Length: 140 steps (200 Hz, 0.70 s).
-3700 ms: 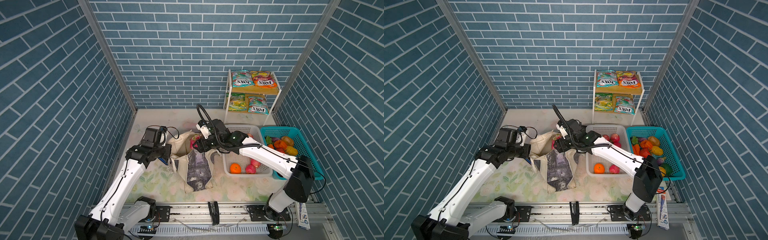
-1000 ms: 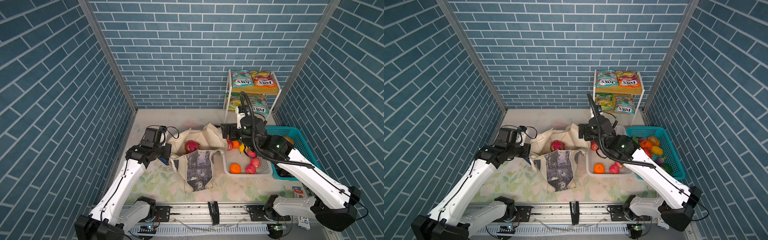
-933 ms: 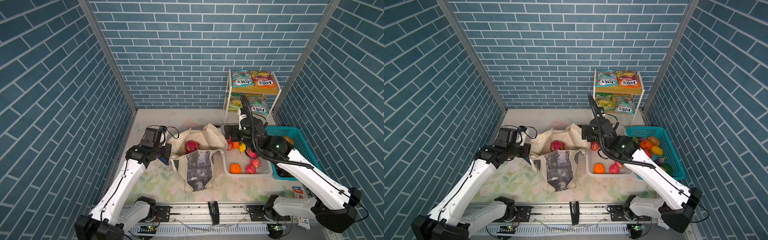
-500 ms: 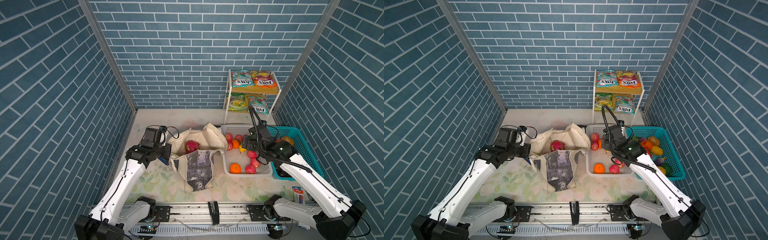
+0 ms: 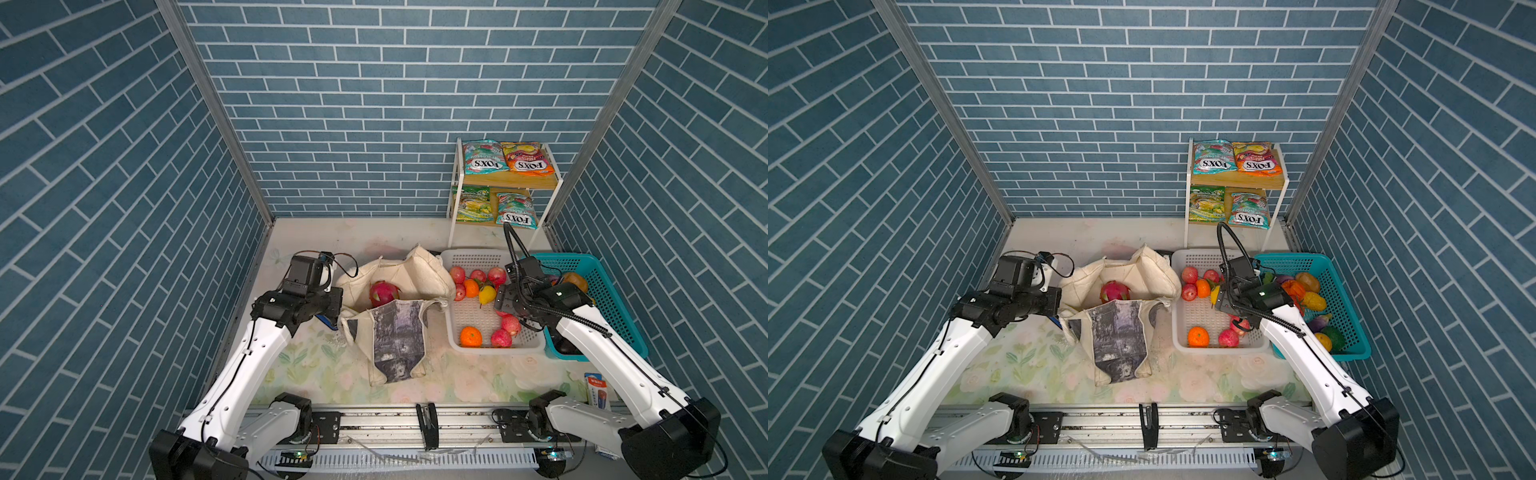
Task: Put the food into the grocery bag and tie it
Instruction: 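Raise the right gripper out of the bag and move it over the white basket, then lower the right gripper onto a red apple in the white basket and close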
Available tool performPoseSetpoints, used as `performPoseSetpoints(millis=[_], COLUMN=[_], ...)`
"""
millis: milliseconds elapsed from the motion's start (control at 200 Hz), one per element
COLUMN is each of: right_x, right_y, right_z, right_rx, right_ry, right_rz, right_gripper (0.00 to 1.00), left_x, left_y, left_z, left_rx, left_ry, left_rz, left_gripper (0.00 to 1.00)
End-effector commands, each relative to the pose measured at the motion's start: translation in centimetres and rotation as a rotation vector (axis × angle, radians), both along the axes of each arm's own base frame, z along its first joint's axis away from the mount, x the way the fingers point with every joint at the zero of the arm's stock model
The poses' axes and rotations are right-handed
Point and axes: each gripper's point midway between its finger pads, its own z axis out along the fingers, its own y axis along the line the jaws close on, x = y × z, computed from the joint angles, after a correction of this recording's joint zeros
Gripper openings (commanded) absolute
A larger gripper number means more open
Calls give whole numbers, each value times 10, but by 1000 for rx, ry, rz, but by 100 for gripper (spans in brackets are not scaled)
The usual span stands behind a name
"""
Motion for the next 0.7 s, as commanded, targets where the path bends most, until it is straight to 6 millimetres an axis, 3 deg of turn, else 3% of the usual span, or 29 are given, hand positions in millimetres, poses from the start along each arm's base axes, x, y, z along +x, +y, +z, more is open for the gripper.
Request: performPoseSetpoints(millis=[0,255,695], right_x=[-11,-25,-46], right_y=[-1,-8,4], right_z=[-16,-35,-56], right_rx=[22,28,71], right_ry=[77,146,312], right_rz=[-36,-98,-79], right_gripper=[86,84,81], left_x=[-1,-1,-1], left_y=[1,1,1], left_z=[-5,-6,-6], left_rx=[-1,0,-2], left_ry=[13,16,16], left_rz=[2,0,3], left_gripper=[4,4,4])
